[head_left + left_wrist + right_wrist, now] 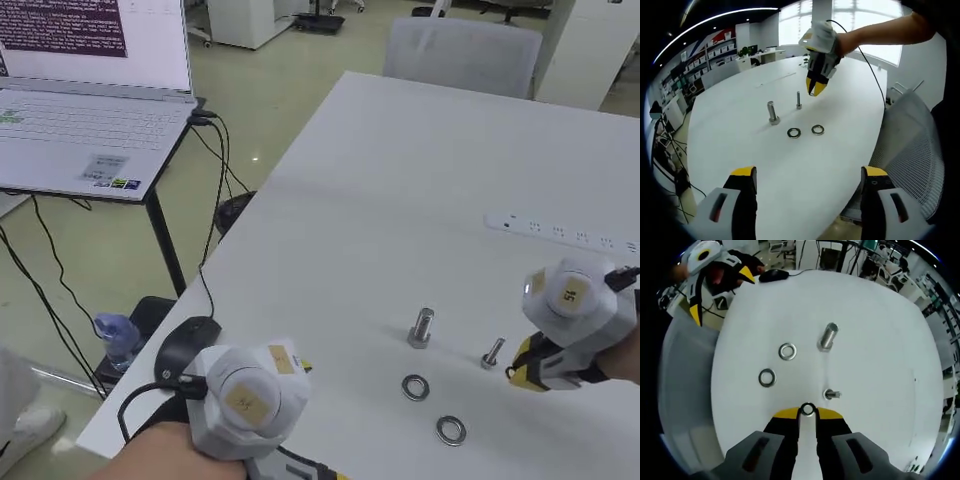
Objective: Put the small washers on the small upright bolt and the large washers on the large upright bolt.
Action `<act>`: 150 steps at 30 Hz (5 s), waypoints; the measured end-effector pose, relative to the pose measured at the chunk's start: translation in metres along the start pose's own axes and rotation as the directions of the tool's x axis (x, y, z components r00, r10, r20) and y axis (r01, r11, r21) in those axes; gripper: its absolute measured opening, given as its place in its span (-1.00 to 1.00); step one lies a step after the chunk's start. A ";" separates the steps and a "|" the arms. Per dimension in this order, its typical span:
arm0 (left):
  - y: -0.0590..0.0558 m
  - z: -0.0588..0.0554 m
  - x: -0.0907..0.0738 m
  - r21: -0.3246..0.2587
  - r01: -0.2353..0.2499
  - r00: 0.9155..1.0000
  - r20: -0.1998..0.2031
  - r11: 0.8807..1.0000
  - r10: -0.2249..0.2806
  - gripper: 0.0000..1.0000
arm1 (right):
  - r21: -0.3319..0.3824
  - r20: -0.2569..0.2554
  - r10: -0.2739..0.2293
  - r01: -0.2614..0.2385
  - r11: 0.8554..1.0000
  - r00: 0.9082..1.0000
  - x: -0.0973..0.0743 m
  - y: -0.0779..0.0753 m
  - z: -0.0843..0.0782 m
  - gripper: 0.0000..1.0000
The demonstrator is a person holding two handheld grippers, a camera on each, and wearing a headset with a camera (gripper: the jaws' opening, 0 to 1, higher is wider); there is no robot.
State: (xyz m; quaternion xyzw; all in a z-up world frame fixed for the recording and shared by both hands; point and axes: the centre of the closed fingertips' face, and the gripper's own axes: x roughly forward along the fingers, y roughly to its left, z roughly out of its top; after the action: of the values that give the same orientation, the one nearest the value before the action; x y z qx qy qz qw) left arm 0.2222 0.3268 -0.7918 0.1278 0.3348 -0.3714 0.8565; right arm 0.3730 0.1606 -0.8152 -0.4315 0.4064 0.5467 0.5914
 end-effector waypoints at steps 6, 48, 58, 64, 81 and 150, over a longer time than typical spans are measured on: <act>0.001 0.000 0.002 -0.003 0.005 1.000 -0.007 1.000 -0.005 0.73 | 0.019 0.017 -0.024 0.023 1.000 1.000 -0.008 -0.015 0.010 -0.75; 0.001 -0.009 0.008 -0.014 0.036 0.999 -0.029 0.999 -0.036 0.78 | 0.012 -0.063 0.019 -0.018 1.000 0.998 0.039 -0.027 0.006 -0.75; 0.000 -0.008 0.007 -0.019 0.034 0.999 -0.030 0.999 -0.035 0.73 | -0.007 -0.083 0.020 -0.021 1.000 0.996 0.049 -0.025 0.003 -0.74; 0.000 -0.010 0.007 -0.020 0.038 0.999 -0.033 0.999 -0.038 0.70 | -0.017 -0.091 0.018 -0.020 1.000 0.996 0.052 -0.024 0.003 -0.74; -0.003 -0.012 0.005 -0.029 0.053 0.998 -0.041 0.998 -0.054 0.59 | -0.004 -0.091 0.024 -0.024 1.000 0.996 0.051 -0.025 0.004 -0.70; -0.014 0.007 -0.007 0.006 0.015 1.000 -0.024 1.000 -0.015 0.53 | -0.143 0.015 0.111 -0.108 0.984 0.994 0.055 0.083 0.031 -0.40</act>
State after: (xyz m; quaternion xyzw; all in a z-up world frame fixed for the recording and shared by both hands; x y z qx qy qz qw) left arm 0.2117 0.3175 -0.7819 0.1324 0.3449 -0.3771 0.8493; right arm 0.2944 0.2093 -0.8636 -0.4431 0.3827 0.6110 0.5328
